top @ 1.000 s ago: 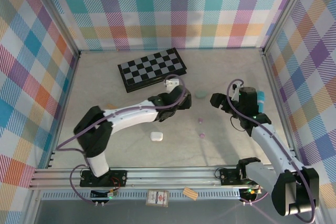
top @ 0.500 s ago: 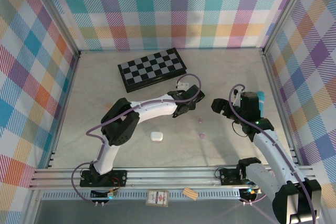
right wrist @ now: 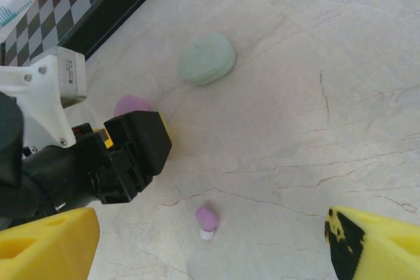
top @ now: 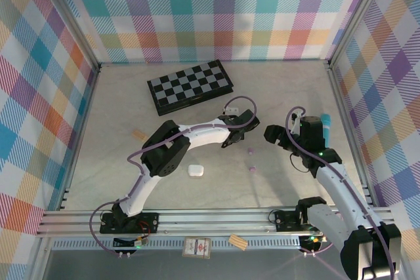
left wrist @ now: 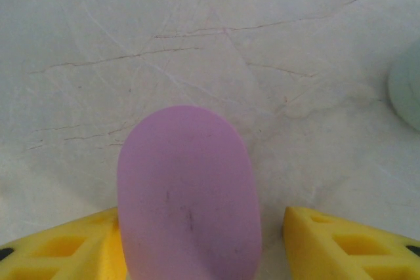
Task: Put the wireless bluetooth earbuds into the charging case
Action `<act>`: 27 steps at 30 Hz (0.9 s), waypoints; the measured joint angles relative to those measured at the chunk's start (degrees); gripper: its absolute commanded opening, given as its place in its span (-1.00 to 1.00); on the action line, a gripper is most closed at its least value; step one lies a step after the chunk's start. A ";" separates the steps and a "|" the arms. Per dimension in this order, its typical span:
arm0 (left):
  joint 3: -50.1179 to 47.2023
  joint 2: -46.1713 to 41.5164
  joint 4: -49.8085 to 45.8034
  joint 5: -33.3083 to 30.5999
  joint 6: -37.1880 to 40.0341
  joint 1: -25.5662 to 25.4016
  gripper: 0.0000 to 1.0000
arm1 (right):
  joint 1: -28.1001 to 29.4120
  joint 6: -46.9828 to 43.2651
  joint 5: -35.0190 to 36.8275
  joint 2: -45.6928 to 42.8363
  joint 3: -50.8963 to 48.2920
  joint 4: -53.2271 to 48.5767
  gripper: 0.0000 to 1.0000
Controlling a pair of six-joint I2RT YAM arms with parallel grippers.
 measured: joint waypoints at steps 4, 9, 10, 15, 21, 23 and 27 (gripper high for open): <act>0.79 0.04 0.04 0.00 -0.35 0.33 0.06 | 0.00 -0.20 0.00 0.00 -0.52 -0.07 0.77; 0.83 0.37 0.09 0.09 -0.37 1.22 -0.09 | 0.00 -0.20 0.00 0.00 -0.55 -0.17 0.77; 0.81 0.48 0.07 0.09 -0.44 1.33 -0.15 | 0.00 -0.20 0.00 0.00 -0.55 -0.20 0.77; 0.83 0.52 0.28 0.11 -0.57 1.38 -0.26 | 0.00 -0.15 -0.02 0.00 -0.57 -0.26 0.76; -2.86 -1.36 3.65 0.11 0.59 1.38 -0.33 | 0.00 0.55 -0.42 -0.57 -0.57 -1.29 0.75; -6.10 -3.32 5.16 0.13 1.79 1.38 -0.35 | 0.00 0.96 -1.16 -1.22 -0.57 -1.44 0.75; -14.60 -10.29 9.79 1.31 7.58 1.31 -0.39 | -0.02 2.29 -4.50 -2.80 -0.55 -2.16 0.74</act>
